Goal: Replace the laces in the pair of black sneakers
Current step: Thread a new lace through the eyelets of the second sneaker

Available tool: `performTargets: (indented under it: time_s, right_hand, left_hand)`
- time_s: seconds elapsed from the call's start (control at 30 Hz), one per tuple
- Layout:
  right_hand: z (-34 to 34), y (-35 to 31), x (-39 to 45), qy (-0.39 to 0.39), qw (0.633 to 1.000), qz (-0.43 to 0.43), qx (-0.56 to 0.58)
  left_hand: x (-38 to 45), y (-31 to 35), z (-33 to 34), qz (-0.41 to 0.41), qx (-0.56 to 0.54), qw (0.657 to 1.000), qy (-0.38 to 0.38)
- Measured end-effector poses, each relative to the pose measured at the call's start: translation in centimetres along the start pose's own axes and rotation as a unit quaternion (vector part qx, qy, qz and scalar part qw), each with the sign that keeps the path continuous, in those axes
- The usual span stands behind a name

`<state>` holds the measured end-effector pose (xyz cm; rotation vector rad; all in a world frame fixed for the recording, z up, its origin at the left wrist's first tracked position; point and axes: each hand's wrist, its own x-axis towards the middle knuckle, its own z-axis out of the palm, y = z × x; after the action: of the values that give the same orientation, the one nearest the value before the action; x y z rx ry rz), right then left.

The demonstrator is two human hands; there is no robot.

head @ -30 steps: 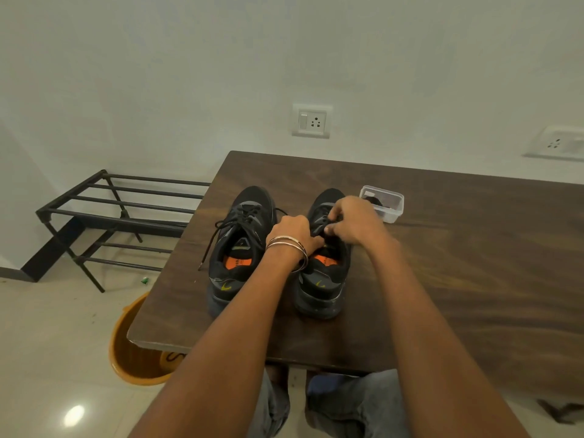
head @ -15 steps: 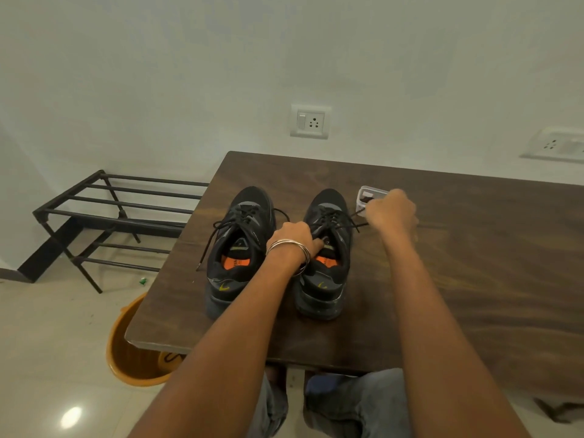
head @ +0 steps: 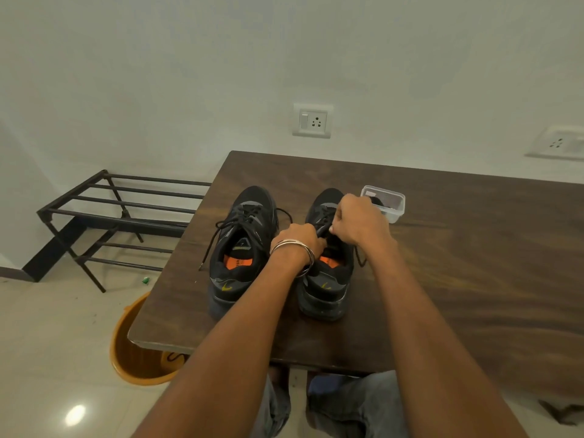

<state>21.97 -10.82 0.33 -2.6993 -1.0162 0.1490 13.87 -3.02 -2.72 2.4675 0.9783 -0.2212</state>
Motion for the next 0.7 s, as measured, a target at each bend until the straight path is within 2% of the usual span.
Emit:
performTargets:
  time_s: [0.07,0.13,0.27,0.33,0.37,0.43,0.53,0.63,0.7]
  right_hand:
    - [-0.2,0.3,0.0,0.009,1.000,0.018,0.016]
    - [-0.7,0.9,0.0,0.035,0.993,0.061,0.096]
    - [-3.1,2.5,-0.4,0.177,0.923,0.210,0.269]
    - [-3.8,3.2,-1.1,0.212,0.908,0.249,0.262]
    - [-3.8,3.3,-1.3,0.211,0.914,0.251,0.238]
    - [-3.3,3.3,-1.5,0.171,0.947,0.216,0.164]
    - [-1.8,2.2,-0.5,0.080,0.987,0.081,0.112]
    - [-0.2,0.4,-0.1,-0.041,0.998,0.003,0.047]
    - [0.6,0.1,0.0,-0.063,0.998,-0.004,0.015]
  left_hand:
    - [-0.1,0.1,0.0,0.000,0.000,1.000,-0.001]
    - [-0.1,0.1,0.0,0.002,0.000,1.000,-0.002]
    - [-0.2,0.1,0.0,0.007,0.003,1.000,0.004]
    - [-0.2,0.1,-0.1,0.009,0.005,1.000,0.005]
    - [-0.3,0.2,-0.1,0.009,0.005,1.000,0.006]
    - [-0.2,0.2,-0.1,0.008,0.007,1.000,0.004]
    - [0.0,0.2,0.1,0.008,0.009,1.000,0.003]
    - [0.2,0.1,0.3,0.004,0.012,1.000,0.006]
    - [0.4,0.2,0.3,0.000,0.012,1.000,0.003]
